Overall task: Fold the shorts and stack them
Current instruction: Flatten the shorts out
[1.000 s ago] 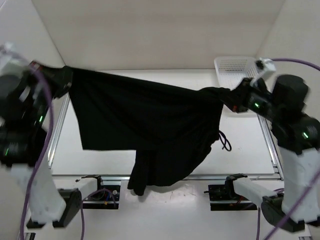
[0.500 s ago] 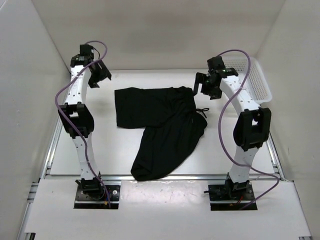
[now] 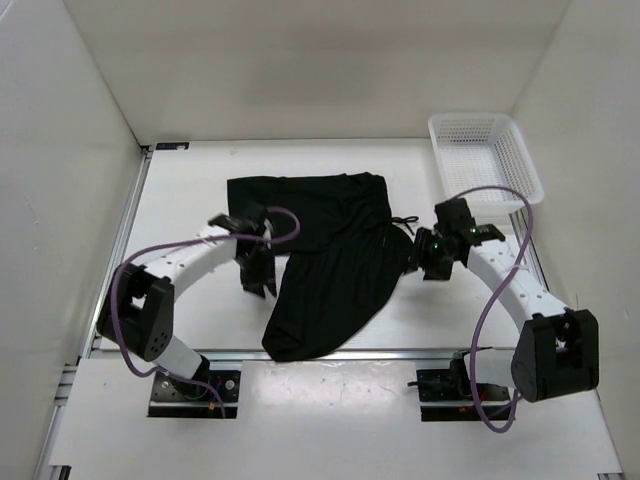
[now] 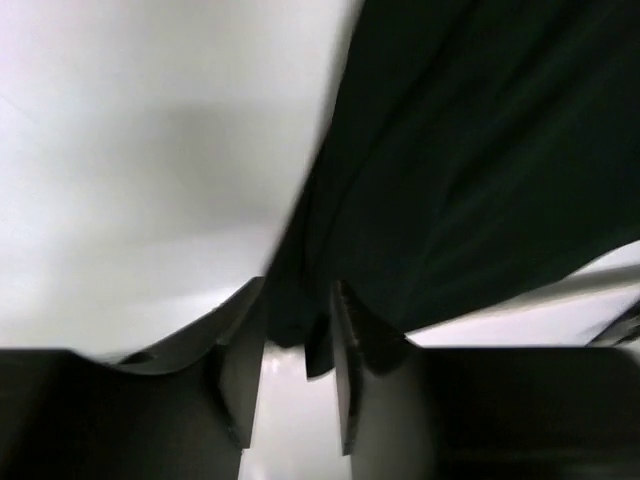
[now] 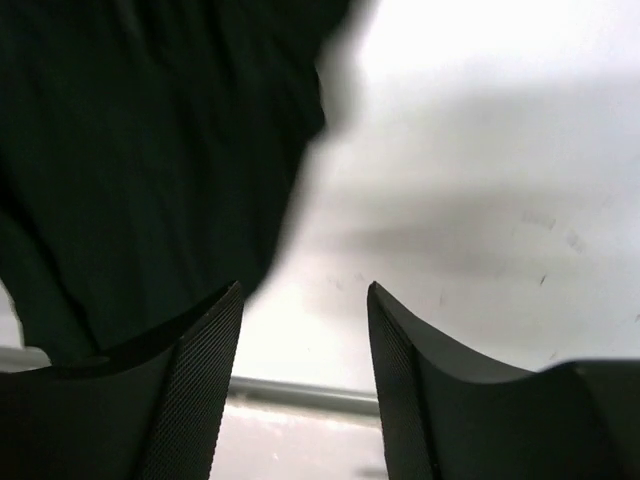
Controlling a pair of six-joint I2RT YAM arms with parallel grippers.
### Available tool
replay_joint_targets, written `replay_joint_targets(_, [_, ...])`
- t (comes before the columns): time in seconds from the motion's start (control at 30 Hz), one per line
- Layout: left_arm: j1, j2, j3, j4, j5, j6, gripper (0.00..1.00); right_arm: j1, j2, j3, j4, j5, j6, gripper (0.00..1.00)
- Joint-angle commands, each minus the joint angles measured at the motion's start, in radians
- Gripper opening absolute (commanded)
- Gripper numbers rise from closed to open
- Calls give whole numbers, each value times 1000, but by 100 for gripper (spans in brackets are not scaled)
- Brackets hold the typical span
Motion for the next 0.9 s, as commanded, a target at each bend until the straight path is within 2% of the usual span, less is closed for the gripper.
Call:
replay_joint_targets(0.0, [-107, -39, -107, 47, 19, -97, 44, 0, -63, -86, 60, -77, 44, 57])
replay_joint_targets(0.07, [-181, -39, -146, 47, 32, -97, 52, -9, -63, -97, 60, -97, 53, 57])
replay_joint_targets(0.33, [-285, 44, -185, 106, 55, -142, 47, -9, -63, -78, 60, -87, 35, 58])
replay_joint_targets(0.43, [-285, 78, -174, 106, 17, -151, 40, -9, -63, -78, 60, -78, 35, 59])
replay_joint_targets(0.5, [-285, 98, -165, 106, -3, -151, 31, -9, -63, -87, 60, -78, 35, 61])
replay_joint_targets(0.57, [-285, 108, -139, 86, -3, -142, 10, -9, -63, -87, 60, -78, 35, 68])
replay_joint_targets(0.63, [-285, 89, -84, 48, -21, -128, 10, -9, -63, -87, 60, -78, 35, 74])
replay_joint_targets(0.77, [-266, 15, 36, -101, -144, -107, 10, -9, -9, -96, 83, -78, 26, 74])
replay_joint_targets(0.87, [-181, -17, 97, -199, -217, -96, 10, -9, 49, -73, 103, -78, 26, 75])
